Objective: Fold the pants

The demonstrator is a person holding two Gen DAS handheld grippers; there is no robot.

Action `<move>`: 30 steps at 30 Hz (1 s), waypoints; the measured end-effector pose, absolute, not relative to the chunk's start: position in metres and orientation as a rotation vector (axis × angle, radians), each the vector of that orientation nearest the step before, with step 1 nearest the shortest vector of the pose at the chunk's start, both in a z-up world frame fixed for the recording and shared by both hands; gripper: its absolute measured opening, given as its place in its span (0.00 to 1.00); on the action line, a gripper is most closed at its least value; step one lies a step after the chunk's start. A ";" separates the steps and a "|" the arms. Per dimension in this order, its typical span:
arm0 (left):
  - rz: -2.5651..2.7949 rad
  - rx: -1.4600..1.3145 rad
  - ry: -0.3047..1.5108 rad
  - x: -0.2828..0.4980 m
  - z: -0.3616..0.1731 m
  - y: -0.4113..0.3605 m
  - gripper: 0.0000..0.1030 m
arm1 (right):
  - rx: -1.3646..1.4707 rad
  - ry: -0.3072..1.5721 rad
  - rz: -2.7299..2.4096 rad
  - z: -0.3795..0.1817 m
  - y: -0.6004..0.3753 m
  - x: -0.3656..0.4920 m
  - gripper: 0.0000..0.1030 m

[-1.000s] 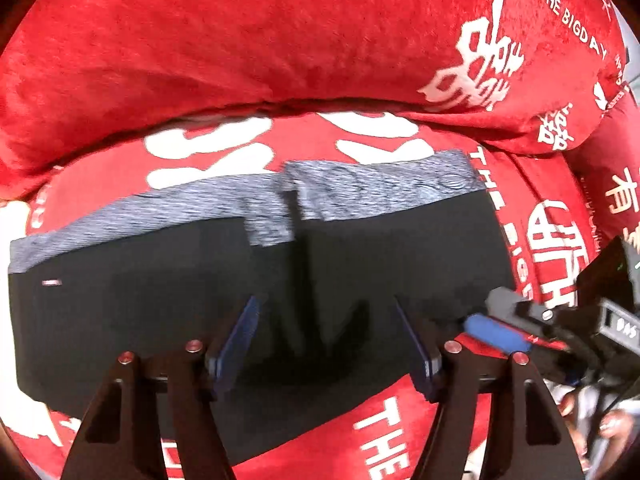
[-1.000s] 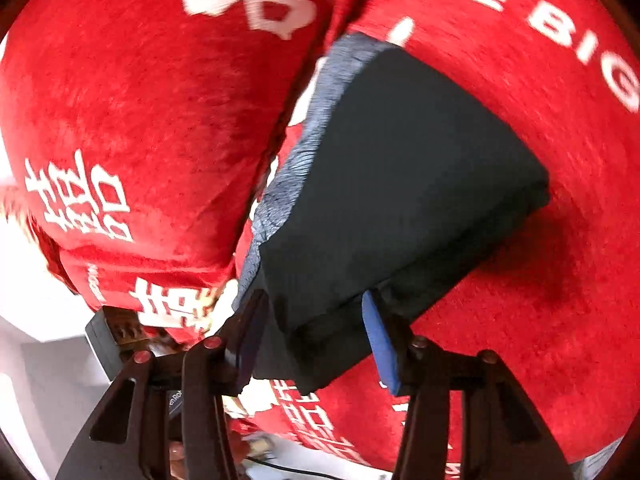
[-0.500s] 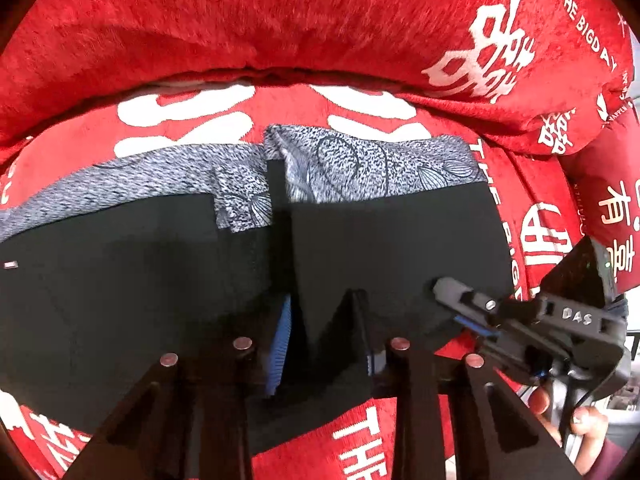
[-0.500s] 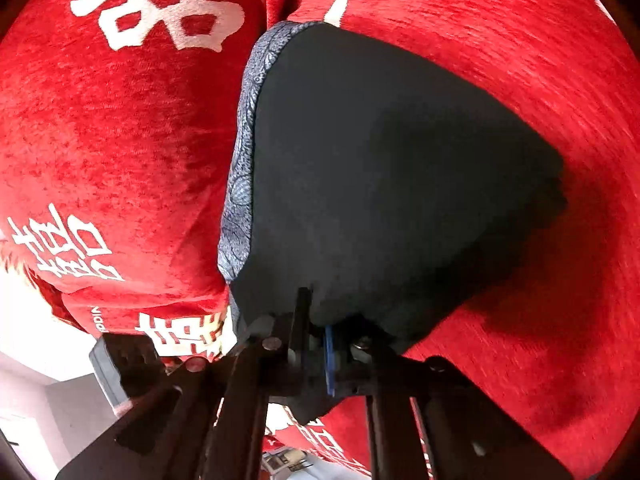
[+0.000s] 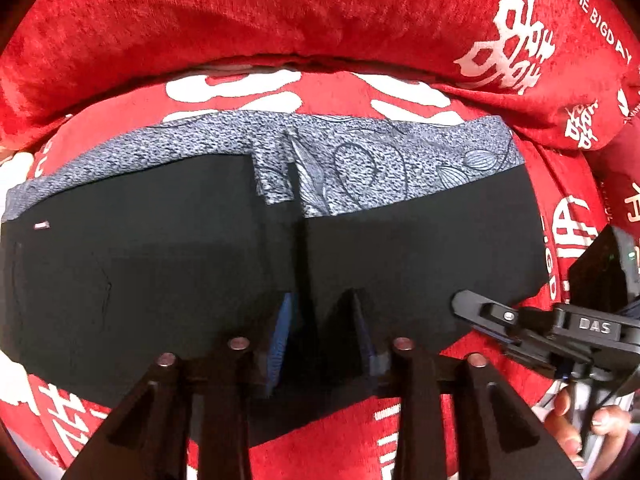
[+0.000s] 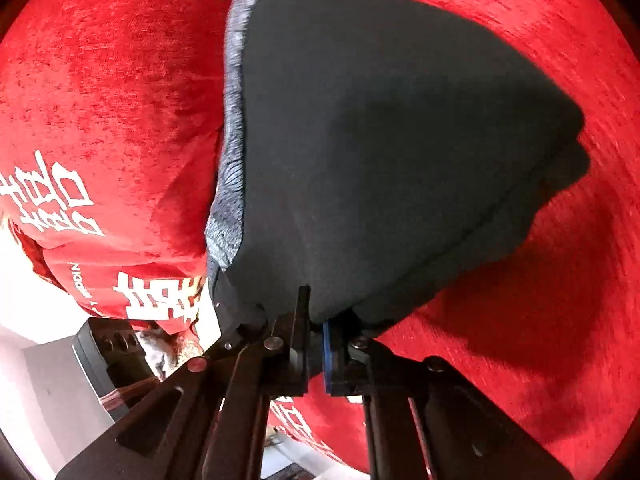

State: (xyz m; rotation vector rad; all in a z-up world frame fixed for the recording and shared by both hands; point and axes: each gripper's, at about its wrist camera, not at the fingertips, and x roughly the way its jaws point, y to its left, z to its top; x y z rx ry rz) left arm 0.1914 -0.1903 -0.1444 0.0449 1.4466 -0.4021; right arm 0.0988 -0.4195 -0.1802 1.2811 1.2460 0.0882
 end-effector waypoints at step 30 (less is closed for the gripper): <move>-0.330 0.322 1.348 0.221 -0.151 -0.261 0.62 | 0.391 1.375 -0.023 -0.143 -0.460 0.187 0.51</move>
